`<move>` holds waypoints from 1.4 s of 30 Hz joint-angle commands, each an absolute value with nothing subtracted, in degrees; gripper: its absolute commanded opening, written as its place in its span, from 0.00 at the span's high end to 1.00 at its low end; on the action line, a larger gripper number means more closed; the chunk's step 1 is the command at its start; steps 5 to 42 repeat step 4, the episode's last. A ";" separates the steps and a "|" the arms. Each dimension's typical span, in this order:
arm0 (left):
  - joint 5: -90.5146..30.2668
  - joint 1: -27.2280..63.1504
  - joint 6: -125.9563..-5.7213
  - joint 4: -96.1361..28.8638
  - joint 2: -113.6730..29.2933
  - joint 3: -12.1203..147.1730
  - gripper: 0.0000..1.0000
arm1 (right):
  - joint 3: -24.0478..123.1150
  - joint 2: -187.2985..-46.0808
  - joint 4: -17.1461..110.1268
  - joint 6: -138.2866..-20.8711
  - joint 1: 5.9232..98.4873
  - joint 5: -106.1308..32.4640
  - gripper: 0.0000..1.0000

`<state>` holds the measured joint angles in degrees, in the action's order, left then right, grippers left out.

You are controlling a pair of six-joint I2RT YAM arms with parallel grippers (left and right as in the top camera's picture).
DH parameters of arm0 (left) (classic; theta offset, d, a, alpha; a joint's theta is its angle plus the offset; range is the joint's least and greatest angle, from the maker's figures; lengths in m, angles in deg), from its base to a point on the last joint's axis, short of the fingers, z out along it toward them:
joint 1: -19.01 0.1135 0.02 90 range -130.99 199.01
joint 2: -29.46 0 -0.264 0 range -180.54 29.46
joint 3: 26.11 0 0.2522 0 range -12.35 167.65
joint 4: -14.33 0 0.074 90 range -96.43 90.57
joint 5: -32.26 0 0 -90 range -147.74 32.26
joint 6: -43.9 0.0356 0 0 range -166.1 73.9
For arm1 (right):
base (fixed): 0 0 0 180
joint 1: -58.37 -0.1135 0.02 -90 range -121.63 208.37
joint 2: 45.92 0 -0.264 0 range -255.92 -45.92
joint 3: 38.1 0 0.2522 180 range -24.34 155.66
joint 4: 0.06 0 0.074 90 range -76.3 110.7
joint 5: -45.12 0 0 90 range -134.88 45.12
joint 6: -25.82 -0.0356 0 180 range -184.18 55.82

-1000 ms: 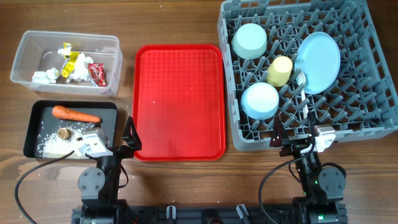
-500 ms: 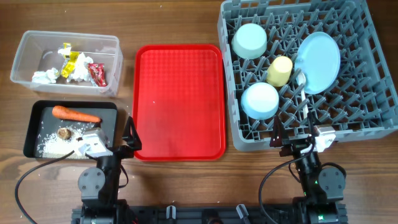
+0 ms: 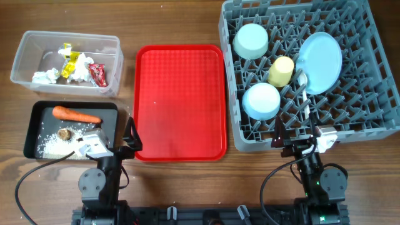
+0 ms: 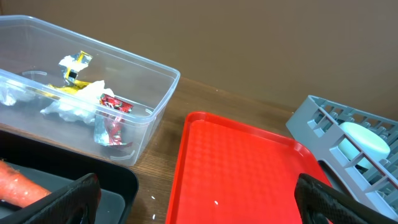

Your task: Sort waste into correct bins and load items into the dishwasher rack

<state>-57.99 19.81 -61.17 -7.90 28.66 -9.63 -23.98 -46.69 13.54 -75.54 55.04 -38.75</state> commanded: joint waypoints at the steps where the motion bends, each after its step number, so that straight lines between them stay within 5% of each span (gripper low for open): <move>1: -59.08 19.52 -59.80 -7.40 29.25 -10.18 0.00 | -24.05 -46.19 13.39 -76.37 54.80 -39.58 0.01; 42: -59.08 19.52 -59.80 -7.40 29.25 -10.18 0.00 | -24.05 -46.19 13.39 -76.34 54.80 -39.58 0.00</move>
